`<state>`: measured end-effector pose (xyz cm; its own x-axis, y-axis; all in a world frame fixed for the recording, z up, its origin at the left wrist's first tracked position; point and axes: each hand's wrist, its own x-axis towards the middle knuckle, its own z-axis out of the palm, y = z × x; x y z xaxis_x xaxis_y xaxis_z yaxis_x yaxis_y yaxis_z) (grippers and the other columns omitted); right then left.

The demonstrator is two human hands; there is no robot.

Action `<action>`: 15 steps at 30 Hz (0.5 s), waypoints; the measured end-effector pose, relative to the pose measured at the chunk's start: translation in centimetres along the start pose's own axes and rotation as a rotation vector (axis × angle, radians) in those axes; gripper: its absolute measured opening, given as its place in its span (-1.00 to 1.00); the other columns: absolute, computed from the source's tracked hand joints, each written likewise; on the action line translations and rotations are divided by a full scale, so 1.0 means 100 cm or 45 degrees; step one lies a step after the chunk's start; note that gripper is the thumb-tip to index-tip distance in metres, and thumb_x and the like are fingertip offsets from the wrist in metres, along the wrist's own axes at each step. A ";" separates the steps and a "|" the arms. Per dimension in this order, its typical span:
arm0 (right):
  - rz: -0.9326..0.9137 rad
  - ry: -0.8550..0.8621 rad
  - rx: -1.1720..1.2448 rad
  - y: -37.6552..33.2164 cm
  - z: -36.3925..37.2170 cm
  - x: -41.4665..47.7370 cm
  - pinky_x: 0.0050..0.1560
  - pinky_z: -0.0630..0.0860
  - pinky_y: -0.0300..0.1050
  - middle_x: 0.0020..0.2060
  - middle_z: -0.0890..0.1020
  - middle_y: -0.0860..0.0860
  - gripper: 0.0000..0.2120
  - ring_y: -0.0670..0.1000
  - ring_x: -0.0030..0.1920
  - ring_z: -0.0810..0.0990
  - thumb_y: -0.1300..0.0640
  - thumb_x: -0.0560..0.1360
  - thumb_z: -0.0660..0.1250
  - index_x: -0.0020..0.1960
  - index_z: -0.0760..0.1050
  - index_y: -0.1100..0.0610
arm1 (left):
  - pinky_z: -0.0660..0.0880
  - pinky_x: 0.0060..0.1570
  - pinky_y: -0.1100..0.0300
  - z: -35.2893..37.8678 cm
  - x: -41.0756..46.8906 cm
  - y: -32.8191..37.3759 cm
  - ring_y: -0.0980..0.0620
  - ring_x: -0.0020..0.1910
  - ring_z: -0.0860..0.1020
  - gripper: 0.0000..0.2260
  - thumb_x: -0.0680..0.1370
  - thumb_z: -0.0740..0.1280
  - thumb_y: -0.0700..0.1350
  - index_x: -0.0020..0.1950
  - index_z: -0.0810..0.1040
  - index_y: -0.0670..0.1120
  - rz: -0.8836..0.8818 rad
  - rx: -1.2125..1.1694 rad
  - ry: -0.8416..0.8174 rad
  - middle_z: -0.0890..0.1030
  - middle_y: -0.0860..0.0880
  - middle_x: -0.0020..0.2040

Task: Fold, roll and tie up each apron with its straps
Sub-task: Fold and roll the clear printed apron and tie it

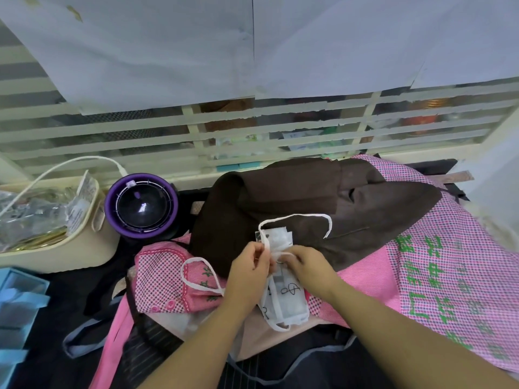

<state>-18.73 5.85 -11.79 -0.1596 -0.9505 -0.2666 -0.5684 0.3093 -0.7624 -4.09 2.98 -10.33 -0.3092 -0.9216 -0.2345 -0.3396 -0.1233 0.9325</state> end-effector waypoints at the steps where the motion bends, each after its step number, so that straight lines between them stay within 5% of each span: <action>1: 0.075 0.029 0.165 0.000 -0.004 -0.001 -0.16 0.51 -0.15 -0.20 0.65 0.05 -0.75 -0.04 -0.22 0.58 0.17 0.60 0.18 -0.13 0.60 0.18 | 0.56 -0.17 0.30 0.001 0.001 0.000 0.08 -0.16 0.63 -0.88 0.63 0.20 -0.13 -0.01 0.52 -0.08 0.003 0.014 0.004 0.63 -0.02 -0.17; 6: 0.275 -0.108 0.838 -0.007 -0.014 -0.014 0.07 0.57 -0.06 -0.09 0.71 0.09 -0.58 0.04 -0.03 0.67 0.07 0.66 0.05 -0.06 0.63 0.22 | 0.59 -0.08 0.14 0.002 0.007 0.003 0.09 -0.16 0.61 -0.88 0.63 0.22 -0.10 -0.03 0.53 -0.06 0.063 0.204 -0.109 0.62 0.00 -0.17; 8: 0.191 -0.054 0.495 -0.010 -0.020 -0.015 -0.02 0.53 -0.13 -0.21 0.66 0.02 -0.60 -0.05 -0.19 0.62 0.07 0.64 0.11 -0.20 0.59 0.21 | 0.58 -0.11 0.18 0.005 0.008 0.005 0.14 -0.18 0.60 -0.90 0.61 0.25 -0.07 -0.02 0.55 -0.01 0.106 0.423 -0.204 0.62 0.04 -0.16; 11: 0.038 0.082 -0.089 -0.007 -0.033 -0.017 -0.19 0.41 -0.14 -0.24 0.56 0.17 -0.60 -0.02 -0.30 0.45 0.03 0.59 0.24 -0.24 0.52 0.33 | 0.54 -0.14 0.23 0.011 0.011 0.008 0.17 -0.20 0.56 -0.89 0.59 0.27 -0.07 0.06 0.58 0.03 0.112 0.594 -0.247 0.59 0.10 -0.17; 15: -0.039 0.053 -0.145 -0.001 -0.053 -0.025 -0.32 0.40 -0.12 -0.33 0.60 0.23 -0.70 0.03 -0.41 0.44 0.06 0.54 0.34 -0.16 0.61 0.31 | 0.54 0.02 0.22 0.015 0.013 0.012 0.13 -0.03 0.57 -0.78 0.60 0.27 -0.09 0.22 0.57 0.02 0.036 0.643 -0.254 0.62 0.06 0.02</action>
<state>-22.49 8.04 -7.92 -0.1727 -0.9607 -0.2174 -0.6615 0.2767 -0.6971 -6.20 2.16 -9.94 -0.4702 -0.8282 -0.3048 -0.6979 0.1376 0.7028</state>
